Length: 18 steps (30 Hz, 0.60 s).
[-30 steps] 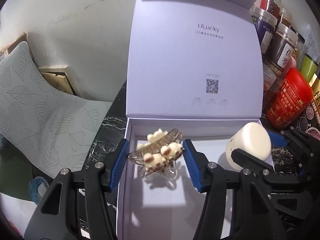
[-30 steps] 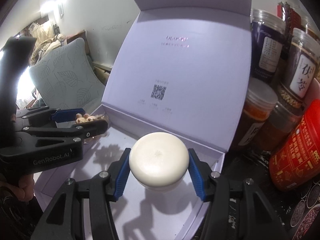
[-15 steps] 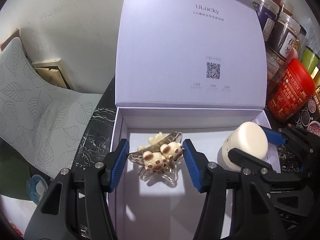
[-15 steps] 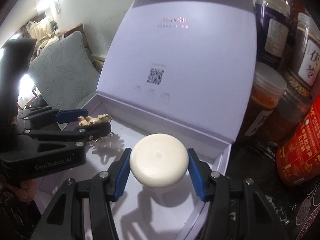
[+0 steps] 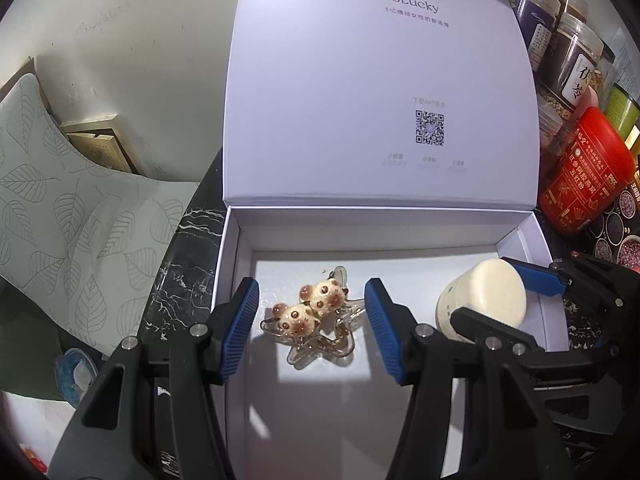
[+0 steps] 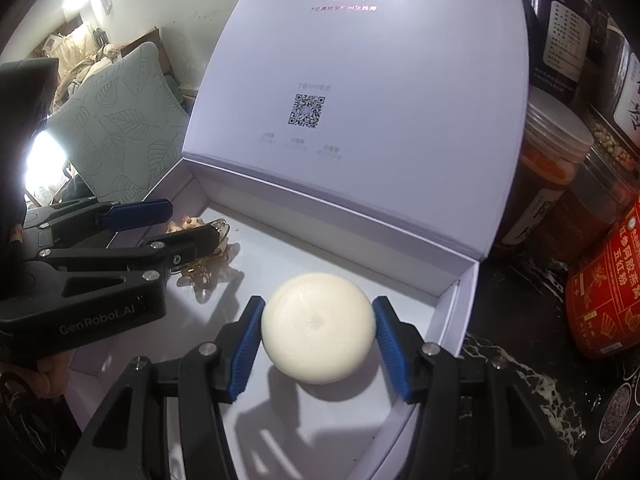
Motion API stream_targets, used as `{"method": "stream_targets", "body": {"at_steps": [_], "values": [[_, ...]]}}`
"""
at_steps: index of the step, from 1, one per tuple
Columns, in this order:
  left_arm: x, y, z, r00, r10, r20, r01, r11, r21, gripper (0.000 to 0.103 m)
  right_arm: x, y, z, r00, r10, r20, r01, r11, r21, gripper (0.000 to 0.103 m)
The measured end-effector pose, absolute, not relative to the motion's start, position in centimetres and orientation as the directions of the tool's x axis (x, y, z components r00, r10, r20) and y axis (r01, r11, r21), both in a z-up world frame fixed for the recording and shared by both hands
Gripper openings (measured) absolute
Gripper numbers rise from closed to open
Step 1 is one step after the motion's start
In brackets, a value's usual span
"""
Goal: Organize objects
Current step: 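Lower the clip into the box and open the left tool while the right tool releases the jar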
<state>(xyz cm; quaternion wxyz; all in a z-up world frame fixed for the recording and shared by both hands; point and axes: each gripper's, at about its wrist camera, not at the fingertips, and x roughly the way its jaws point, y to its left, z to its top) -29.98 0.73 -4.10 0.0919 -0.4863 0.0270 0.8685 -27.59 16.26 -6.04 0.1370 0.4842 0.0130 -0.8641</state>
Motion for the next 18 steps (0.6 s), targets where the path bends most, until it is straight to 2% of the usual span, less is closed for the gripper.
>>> {"method": "stream_targets", "body": {"at_steps": [15, 18], "values": [[-29.4, 0.7, -3.3, -0.518, 0.141, -0.844, -0.168, -0.984, -0.061, 0.055, -26.9, 16.2, -5.3, -0.523, -0.210, -0.826, 0.258, -0.963, 0.081, 0.060], [-29.2, 0.8, -2.7, -0.527, 0.122, -0.841, -0.159, -0.986, -0.043, 0.059, -26.6, 16.0, -4.9, -0.528, -0.208, -0.823, 0.270, -0.960, 0.070, 0.063]]}}
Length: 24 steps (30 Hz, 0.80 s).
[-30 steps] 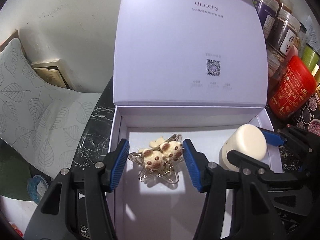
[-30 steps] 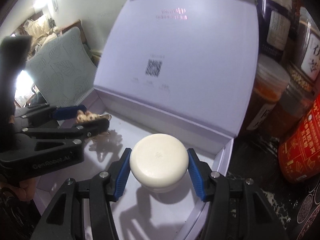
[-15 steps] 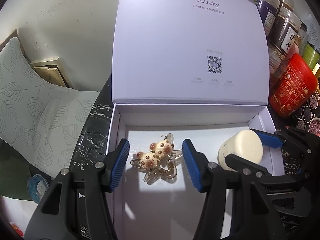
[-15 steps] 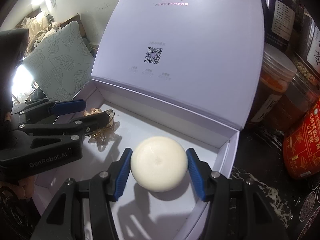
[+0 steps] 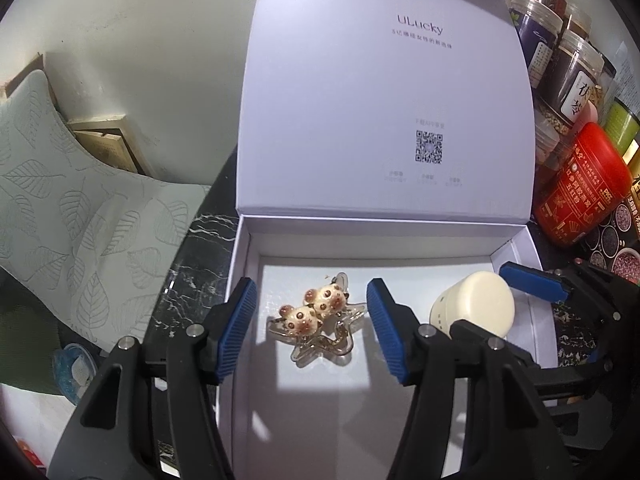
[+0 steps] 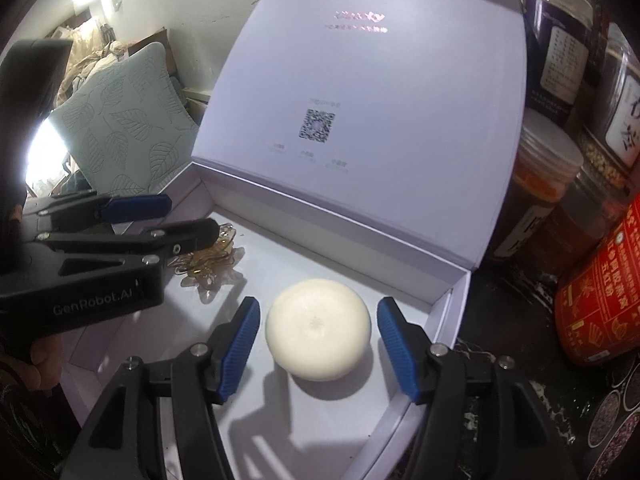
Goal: Organize objects
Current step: 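Lower the clip into the box and open the left tool while the right tool releases the jar, then withdraw both tools from the lavender box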
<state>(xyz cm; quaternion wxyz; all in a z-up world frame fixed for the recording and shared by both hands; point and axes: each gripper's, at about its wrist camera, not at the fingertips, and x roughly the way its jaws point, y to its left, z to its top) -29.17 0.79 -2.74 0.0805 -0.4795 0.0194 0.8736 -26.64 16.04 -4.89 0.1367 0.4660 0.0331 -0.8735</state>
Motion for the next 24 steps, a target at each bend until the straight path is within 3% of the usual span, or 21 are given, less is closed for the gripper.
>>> {"method": "stream_targets", "body": {"at_steps": [5, 20, 24], "values": [[-28.4, 0.0, -1.9, -0.554, 0.108, -0.825, -0.132, -0.990, -0.041, 0.068, -25.8, 16.0, -4.0, -0.549, -0.198, -0.812, 0.271, -0.961, 0.051, 0.067], [-24.7, -2.1, 1.8, -0.594, 0.096, -0.798, -0.085, -0.995, -0.056, 0.069, -21.6, 17.1, 0.0, -0.604, -0.194, -0.773, 0.259, -0.965, 0.040, 0.069], [-23.2, -2.3, 3.6, -0.625, 0.095, -0.775, -0.090, -0.995, -0.049, 0.074, -20.5, 17.0, 1.8, -0.626, -0.188, -0.756, 0.254, -0.967, 0.030, 0.071]]}}
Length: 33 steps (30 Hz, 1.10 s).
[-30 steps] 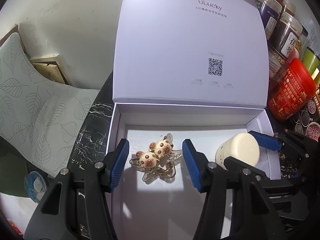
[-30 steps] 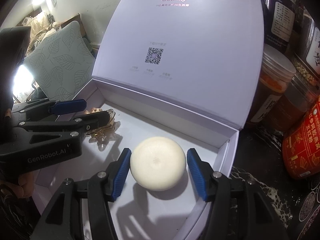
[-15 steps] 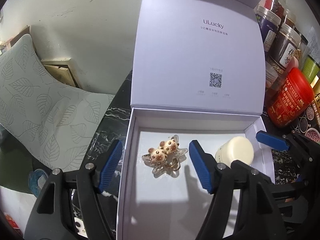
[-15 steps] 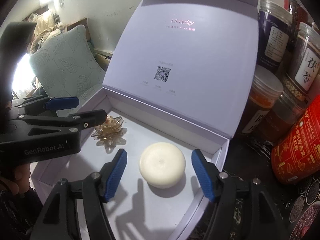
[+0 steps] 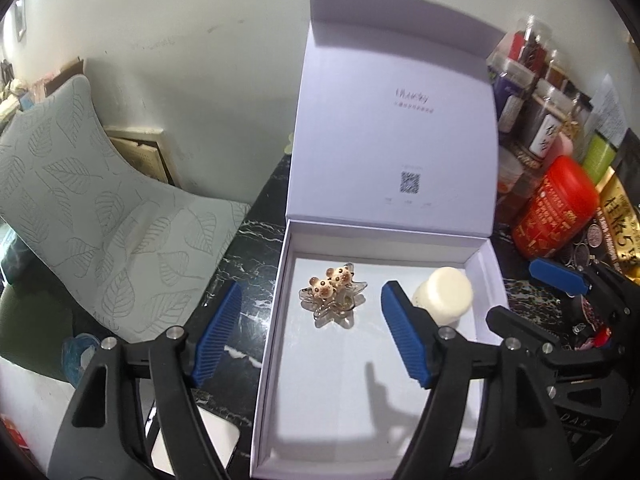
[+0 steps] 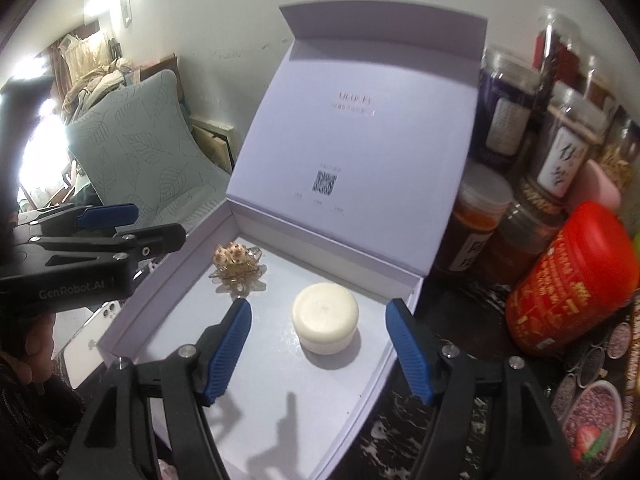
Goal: Organize objects
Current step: 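Withdraw both tools from the lavender box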
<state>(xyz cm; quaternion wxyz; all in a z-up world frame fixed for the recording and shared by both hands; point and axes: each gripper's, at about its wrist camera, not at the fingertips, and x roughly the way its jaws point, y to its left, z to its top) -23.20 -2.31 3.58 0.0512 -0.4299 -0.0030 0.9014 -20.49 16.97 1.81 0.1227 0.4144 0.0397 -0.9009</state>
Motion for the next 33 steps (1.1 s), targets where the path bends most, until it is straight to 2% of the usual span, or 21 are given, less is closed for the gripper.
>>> {"method": "stream_targets", "body": {"at_steps": [14, 33], "values": [[-17.7, -3.0, 8.0, -0.697, 0.073, -0.713, -0.076, -0.997, -0.028, 0.084, -16.6, 16.0, 6.0, -0.682, -0.171, -0.711, 0.250, -0.968, -0.007, 0.075], [-11.1, -3.3, 11.4, -0.758, 0.034, -0.651, -0.049, -0.999, 0.005, 0.096, -11.2, 15.9, 7.8, -0.707, -0.174, -0.685, 0.259, -0.966, -0.022, 0.080]]}}
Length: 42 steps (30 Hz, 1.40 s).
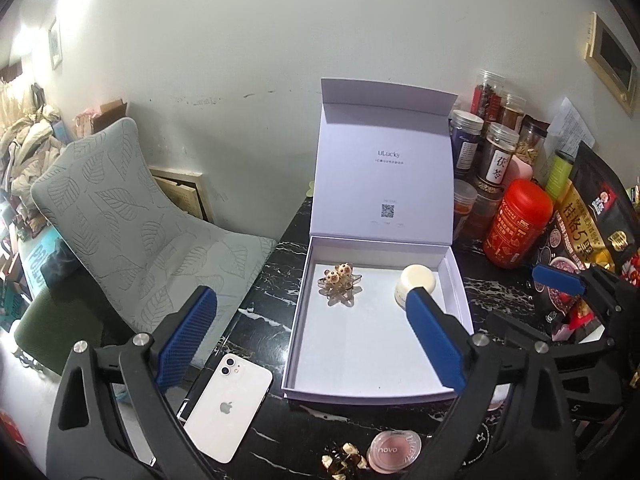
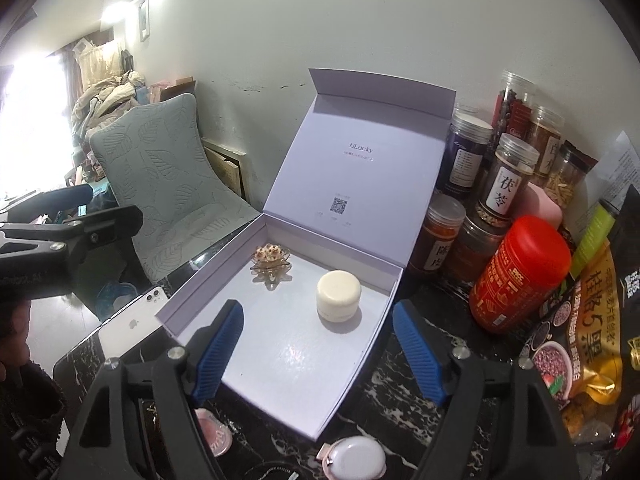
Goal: Organize objects
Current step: 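Withdraw both tools from the lavender box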
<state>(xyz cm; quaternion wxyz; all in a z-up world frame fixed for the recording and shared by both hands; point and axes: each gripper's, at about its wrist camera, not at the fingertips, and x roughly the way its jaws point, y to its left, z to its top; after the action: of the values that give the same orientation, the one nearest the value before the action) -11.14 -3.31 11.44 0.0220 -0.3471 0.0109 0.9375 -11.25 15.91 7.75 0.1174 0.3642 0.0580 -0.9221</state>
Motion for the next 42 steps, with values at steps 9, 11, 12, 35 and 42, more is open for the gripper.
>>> {"method": "stream_targets", "body": {"at_steps": [9, 11, 12, 35, 42], "values": [[-8.3, -2.8, 11.3, -0.758, 0.025, -0.652, -0.055, -0.998, 0.026, 0.096, -8.9, 15.9, 7.4, -0.706, -0.175, -0.686, 0.275, -0.961, -0.038, 0.081], [-7.6, -2.5, 11.2, -0.757, 0.022, -0.653, -0.057, -0.998, 0.033, 0.096, -8.5, 15.8, 7.2, -0.706, -0.177, -0.685, 0.280, -0.959, -0.040, 0.082], [-7.3, -2.4, 11.1, -0.760, 0.015, -0.650, -0.054, -0.998, 0.039, 0.096, -8.3, 15.8, 7.2, -0.705, -0.178, -0.686, 0.282, -0.959, -0.041, 0.082], [-4.2, -1.3, 6.1, -0.709, 0.006, -0.705, -0.058, -0.997, 0.049, 0.096, -4.3, 16.0, 3.2, -0.663, -0.169, -0.730, 0.307, -0.950, -0.059, 0.083], [-3.6, -0.8, 4.2, -0.688, 0.019, -0.725, -0.073, -0.996, 0.043, 0.096, -3.4, 16.2, 1.7, -0.644, -0.154, -0.749, 0.296, -0.953, -0.059, 0.083]]}}
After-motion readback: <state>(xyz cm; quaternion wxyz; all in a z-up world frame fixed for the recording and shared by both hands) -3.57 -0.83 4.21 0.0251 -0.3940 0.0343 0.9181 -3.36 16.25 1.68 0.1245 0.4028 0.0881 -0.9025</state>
